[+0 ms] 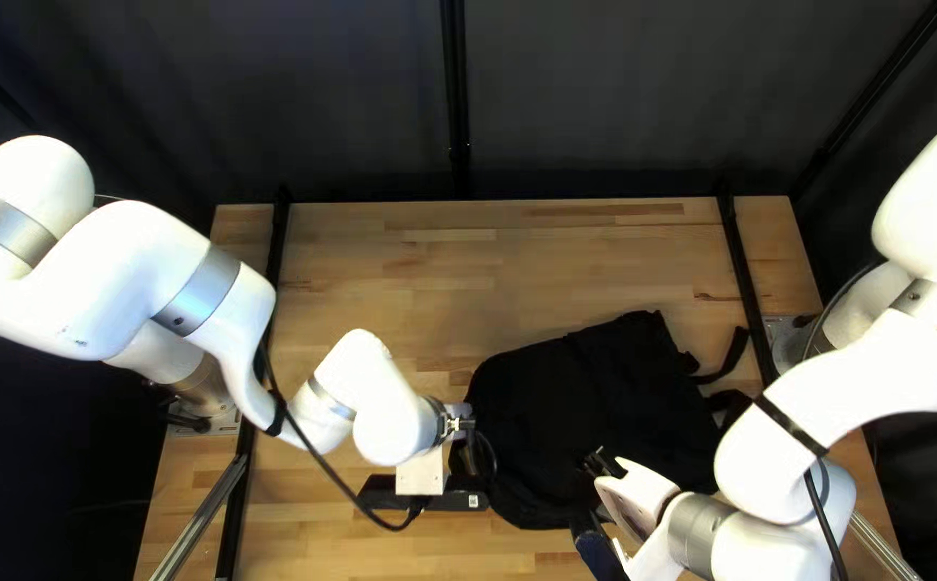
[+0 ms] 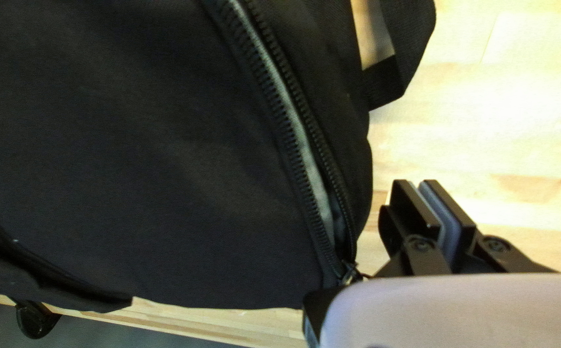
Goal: Remove a lunch box from a kids backpack
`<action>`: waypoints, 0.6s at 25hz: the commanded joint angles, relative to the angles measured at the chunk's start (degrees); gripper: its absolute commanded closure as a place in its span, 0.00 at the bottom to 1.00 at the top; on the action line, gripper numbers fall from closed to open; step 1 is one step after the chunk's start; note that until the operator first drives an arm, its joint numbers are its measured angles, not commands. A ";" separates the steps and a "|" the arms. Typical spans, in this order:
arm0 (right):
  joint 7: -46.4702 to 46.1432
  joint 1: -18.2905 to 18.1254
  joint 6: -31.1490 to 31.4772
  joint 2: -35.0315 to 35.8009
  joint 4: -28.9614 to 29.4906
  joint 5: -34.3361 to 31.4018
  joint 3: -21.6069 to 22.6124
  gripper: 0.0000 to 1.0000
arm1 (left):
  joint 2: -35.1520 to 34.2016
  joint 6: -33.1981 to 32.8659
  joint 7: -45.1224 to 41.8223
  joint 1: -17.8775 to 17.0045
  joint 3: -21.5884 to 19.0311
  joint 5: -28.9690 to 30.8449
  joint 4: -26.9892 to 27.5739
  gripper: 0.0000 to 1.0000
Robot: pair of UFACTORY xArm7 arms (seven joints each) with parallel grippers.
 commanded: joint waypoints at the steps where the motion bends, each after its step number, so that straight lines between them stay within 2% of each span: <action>1: 0.90 0.28 0.27 0.50 0.08 -0.56 -0.05 0.00 | 1.48 -1.57 -2.29 -0.50 -0.02 1.14 0.32 1.00; 10: 0.90 0.28 0.27 0.50 0.08 -0.56 -0.05 0.00 | 2.21 -1.85 0.01 0.37 -0.07 -3.15 2.70 1.00; 15: 9.36 8.04 11.94 11.17 7.48 -6.72 -0.10 0.00 | 2.95 -2.64 0.42 0.62 -0.07 -4.12 3.32 1.00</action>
